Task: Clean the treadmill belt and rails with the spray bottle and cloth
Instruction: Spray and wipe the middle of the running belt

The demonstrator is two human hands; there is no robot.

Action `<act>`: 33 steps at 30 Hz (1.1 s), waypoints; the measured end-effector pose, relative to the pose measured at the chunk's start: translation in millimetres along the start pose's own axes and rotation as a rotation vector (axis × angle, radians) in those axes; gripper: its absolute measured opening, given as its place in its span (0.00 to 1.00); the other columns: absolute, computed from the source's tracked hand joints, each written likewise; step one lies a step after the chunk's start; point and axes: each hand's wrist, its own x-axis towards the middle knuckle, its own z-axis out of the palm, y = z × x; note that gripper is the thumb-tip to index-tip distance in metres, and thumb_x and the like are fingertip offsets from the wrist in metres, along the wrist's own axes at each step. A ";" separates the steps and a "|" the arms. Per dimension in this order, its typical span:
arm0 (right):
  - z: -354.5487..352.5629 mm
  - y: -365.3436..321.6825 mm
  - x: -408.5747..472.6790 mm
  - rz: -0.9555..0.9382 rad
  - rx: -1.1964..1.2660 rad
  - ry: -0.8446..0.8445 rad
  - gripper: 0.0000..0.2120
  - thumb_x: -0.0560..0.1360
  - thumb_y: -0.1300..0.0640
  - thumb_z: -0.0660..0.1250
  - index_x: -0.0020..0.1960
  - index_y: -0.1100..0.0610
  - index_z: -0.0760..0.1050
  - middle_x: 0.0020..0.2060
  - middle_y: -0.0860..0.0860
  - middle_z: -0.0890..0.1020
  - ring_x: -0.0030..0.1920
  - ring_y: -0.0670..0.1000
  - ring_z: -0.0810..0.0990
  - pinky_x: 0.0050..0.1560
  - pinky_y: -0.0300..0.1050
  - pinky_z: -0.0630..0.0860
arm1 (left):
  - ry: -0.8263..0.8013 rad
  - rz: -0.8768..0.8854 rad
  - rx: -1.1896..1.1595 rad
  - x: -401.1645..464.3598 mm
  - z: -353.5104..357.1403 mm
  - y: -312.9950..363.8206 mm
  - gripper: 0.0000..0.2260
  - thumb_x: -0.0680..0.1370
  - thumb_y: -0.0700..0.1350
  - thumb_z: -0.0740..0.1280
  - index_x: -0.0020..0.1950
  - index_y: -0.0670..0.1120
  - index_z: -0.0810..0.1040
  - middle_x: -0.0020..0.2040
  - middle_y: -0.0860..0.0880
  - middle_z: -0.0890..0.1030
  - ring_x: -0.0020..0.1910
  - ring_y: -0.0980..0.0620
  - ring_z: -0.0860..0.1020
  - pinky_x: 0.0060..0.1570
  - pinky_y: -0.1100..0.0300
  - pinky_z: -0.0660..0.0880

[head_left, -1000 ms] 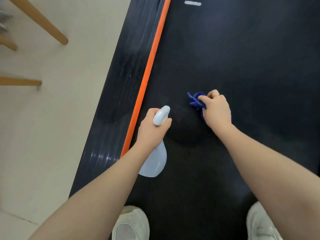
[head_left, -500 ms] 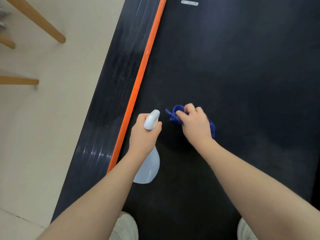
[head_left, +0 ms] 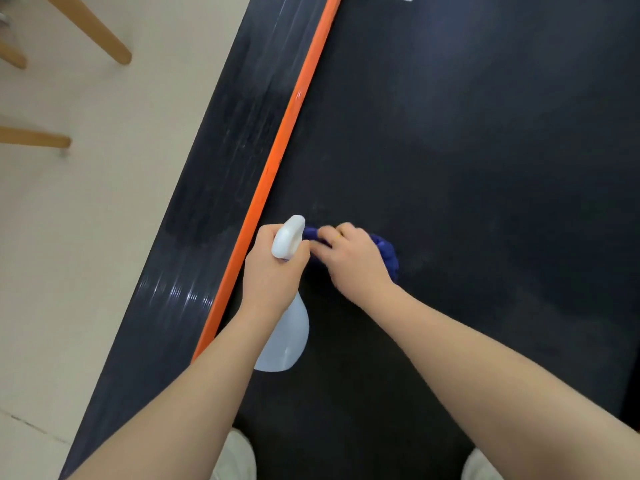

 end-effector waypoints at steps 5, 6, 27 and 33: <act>-19.7 26.0 15.1 -0.190 -0.087 -0.247 0.17 0.64 0.60 0.74 0.52 0.52 0.80 0.50 0.54 0.79 0.44 0.56 0.76 0.37 0.46 0.70 | 0.019 -0.003 -0.003 -4.1 -2.7 3.3 0.06 0.77 0.43 0.66 0.50 0.51 0.70 0.41 0.55 0.72 0.38 0.58 0.73 0.34 0.65 0.67; -22.6 35.1 28.2 -0.032 -0.112 -0.195 0.16 0.64 0.61 0.74 0.51 0.53 0.80 0.50 0.54 0.79 0.44 0.57 0.76 0.37 0.46 0.68 | 0.027 -0.014 -0.022 -5.4 -4.2 4.3 0.07 0.77 0.43 0.66 0.51 0.51 0.70 0.42 0.56 0.73 0.39 0.58 0.73 0.35 0.65 0.67; -35.6 43.4 -57.2 -0.045 -0.066 -0.137 0.21 0.57 0.61 0.78 0.48 0.52 0.81 0.46 0.54 0.80 0.38 0.56 0.77 0.34 0.45 0.71 | -0.034 -0.033 -0.046 -19.3 31.6 28.2 0.10 0.74 0.43 0.69 0.52 0.48 0.72 0.43 0.56 0.75 0.41 0.59 0.74 0.35 0.66 0.67; -54.9 90.7 -57.0 -0.262 -0.161 -0.183 0.18 0.64 0.60 0.71 0.53 0.51 0.81 0.50 0.54 0.81 0.39 0.58 0.78 0.35 0.46 0.73 | -0.101 0.022 -0.113 -25.7 45.5 40.5 0.11 0.74 0.42 0.70 0.54 0.48 0.72 0.44 0.56 0.75 0.41 0.60 0.74 0.33 0.72 0.69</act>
